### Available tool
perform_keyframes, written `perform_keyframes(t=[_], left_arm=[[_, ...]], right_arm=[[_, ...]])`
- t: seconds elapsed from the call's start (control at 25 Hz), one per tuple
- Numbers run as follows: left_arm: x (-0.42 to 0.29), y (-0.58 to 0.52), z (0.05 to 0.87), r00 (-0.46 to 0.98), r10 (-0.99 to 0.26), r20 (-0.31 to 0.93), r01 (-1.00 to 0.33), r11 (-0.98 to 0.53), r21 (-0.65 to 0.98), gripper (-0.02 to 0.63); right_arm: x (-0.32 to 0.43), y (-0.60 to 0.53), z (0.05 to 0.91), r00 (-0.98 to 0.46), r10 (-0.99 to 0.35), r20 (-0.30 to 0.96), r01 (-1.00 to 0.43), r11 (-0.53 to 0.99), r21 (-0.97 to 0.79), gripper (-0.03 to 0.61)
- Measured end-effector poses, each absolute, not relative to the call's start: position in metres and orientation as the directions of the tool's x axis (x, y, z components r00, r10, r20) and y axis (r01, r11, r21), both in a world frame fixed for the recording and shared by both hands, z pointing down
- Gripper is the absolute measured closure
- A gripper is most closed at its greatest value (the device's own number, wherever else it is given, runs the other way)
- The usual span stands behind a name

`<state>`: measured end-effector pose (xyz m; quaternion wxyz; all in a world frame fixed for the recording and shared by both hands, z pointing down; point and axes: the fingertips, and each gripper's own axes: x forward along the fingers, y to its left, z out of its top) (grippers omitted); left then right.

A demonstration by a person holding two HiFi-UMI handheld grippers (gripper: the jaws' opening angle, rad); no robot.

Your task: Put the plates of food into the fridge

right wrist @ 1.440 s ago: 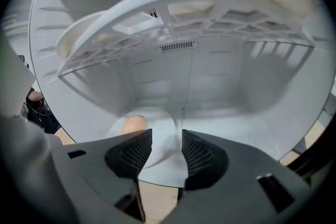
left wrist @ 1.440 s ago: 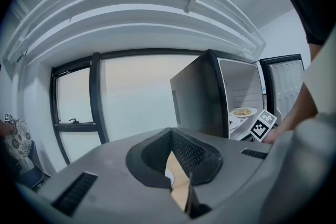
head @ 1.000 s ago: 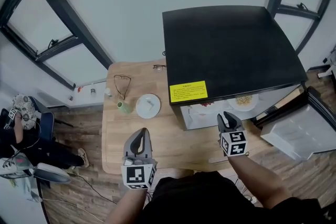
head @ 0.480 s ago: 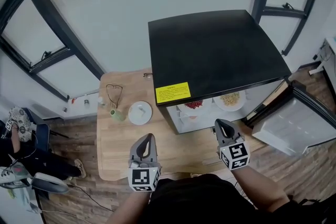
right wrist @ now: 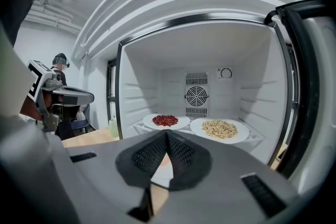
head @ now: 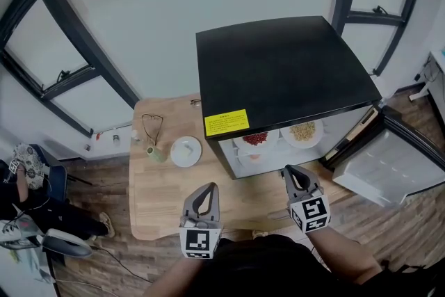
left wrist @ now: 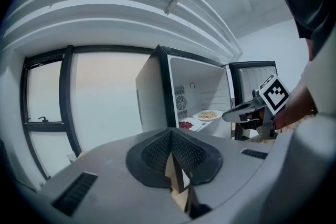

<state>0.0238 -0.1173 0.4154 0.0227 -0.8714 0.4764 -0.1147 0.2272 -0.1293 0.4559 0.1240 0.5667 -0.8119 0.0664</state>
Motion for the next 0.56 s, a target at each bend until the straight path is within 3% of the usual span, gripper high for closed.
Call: perform_keyframes(t=[0.56], left_arm=[[0.040, -0.128, 0.418, 0.521, -0.832, 0.189, -0.826, -0.548, -0.132, 0.611]], right_arm=[[0.253, -0.133, 0.464, -0.310, -0.905, 0.291, -0.948, 0.319, -0.015, 0.557]])
